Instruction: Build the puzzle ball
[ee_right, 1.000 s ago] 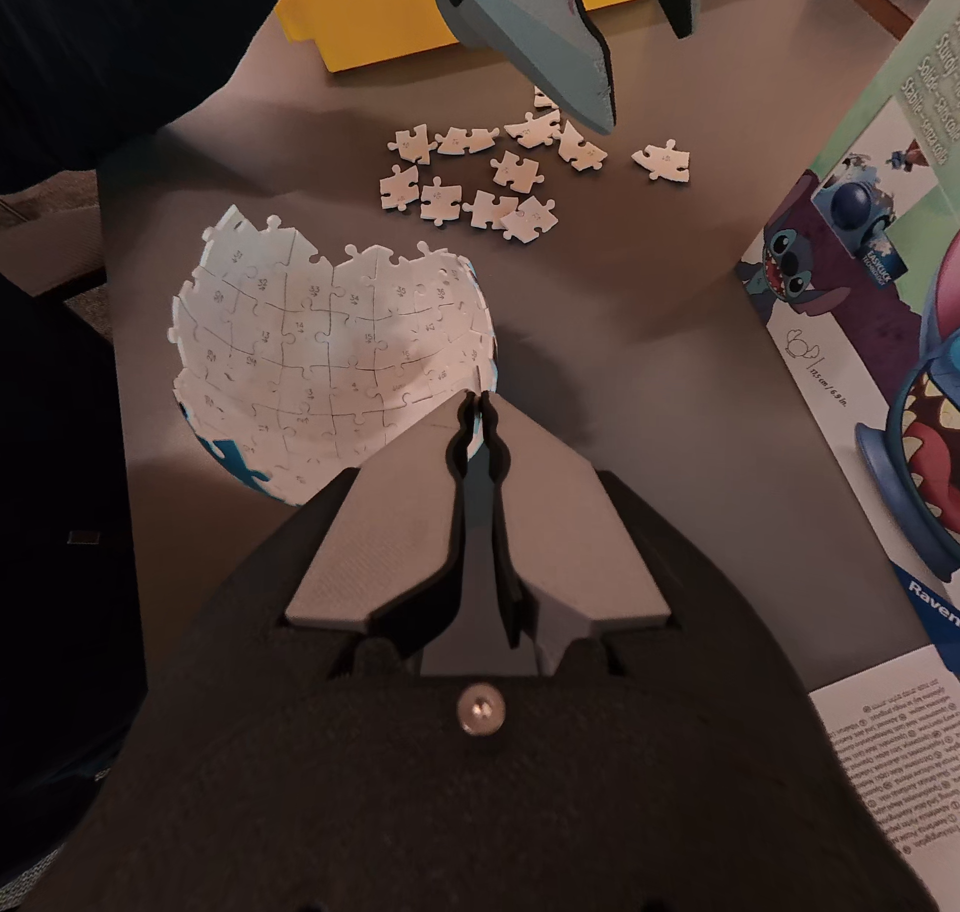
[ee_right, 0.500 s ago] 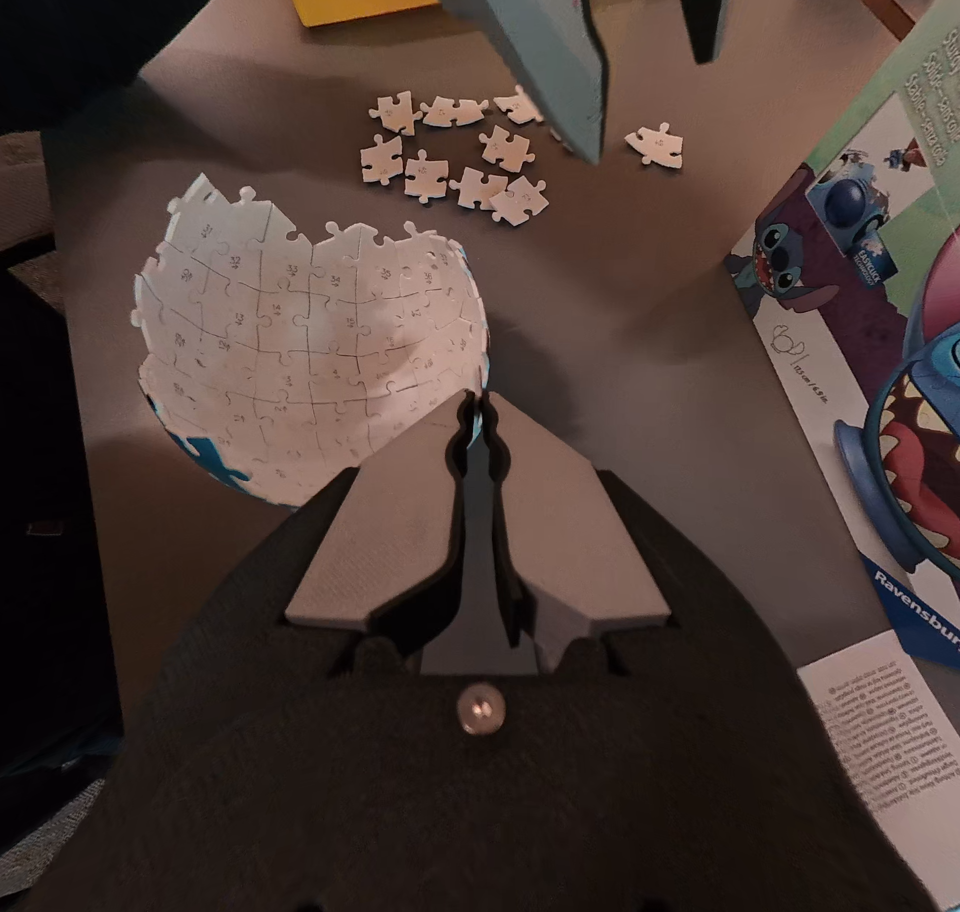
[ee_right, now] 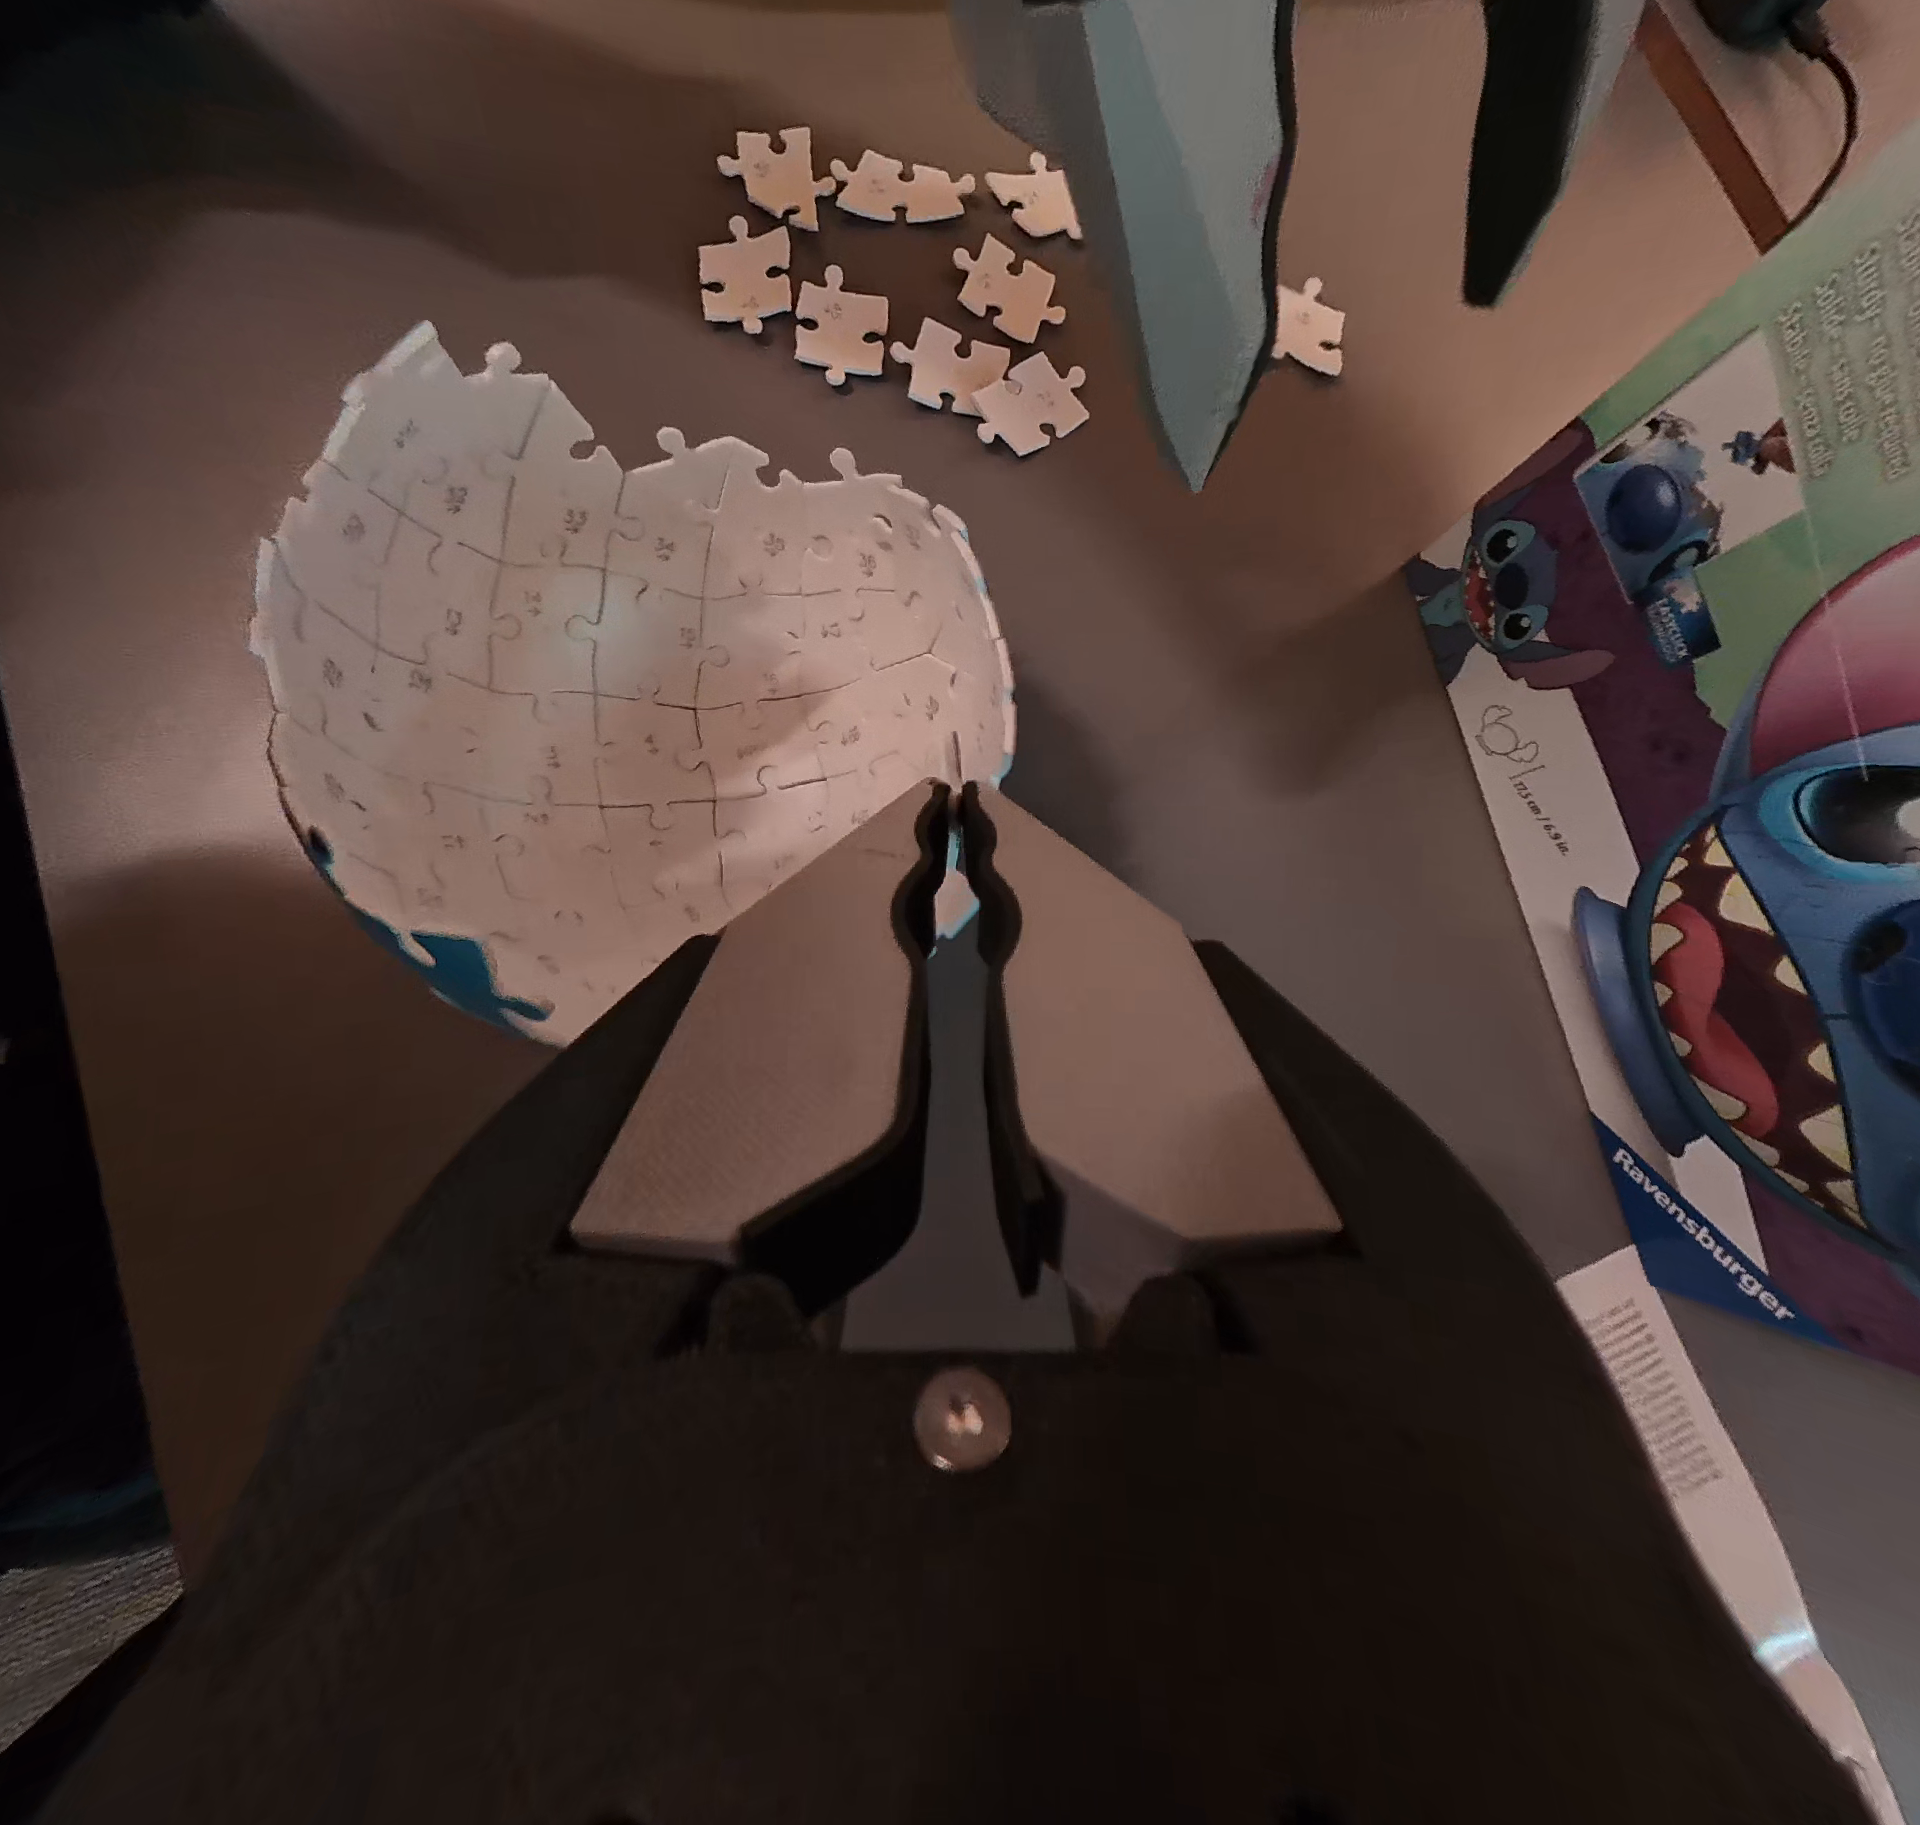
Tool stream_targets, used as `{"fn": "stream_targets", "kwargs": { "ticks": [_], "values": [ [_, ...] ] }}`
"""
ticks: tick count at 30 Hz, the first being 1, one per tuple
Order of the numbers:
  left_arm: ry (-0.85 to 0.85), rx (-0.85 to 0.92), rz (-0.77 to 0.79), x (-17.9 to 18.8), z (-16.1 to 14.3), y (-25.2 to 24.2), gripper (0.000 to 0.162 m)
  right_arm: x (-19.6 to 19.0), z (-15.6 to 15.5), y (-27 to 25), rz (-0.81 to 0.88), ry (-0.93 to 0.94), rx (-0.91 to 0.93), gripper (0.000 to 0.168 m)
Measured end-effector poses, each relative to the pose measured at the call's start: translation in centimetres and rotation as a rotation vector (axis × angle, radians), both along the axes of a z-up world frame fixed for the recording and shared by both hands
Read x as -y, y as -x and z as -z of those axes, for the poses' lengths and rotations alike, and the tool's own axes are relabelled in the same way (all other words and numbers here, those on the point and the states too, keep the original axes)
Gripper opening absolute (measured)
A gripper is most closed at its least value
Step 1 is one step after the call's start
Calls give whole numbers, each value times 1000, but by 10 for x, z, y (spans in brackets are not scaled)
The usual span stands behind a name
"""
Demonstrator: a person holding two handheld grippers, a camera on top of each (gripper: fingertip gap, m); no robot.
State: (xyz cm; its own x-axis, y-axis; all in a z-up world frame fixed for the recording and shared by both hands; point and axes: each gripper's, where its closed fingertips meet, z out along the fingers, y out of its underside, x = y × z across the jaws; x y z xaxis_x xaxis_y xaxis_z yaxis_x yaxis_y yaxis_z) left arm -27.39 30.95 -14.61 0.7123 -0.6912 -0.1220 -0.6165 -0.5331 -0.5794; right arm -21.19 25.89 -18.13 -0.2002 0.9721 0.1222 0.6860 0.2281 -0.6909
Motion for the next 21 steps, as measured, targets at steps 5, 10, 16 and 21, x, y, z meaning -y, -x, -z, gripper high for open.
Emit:
{"fn": "stream_targets", "kwargs": {
  "ticks": [5,10,16,21],
  "values": [
    [27,26,31,2,4,-8,56,-4,-1,-1,34,-107,34,0],
    [55,64,33,2,7,-10,56,-1,1,-2,42,-161,62,0],
    [115,131,76,9,9,-22,56,2,-2,-1,33,-158,54,0],
    [140,139,131,19,10,-31,57,-1,3,-2,47,-168,74,0]
  ]
}}
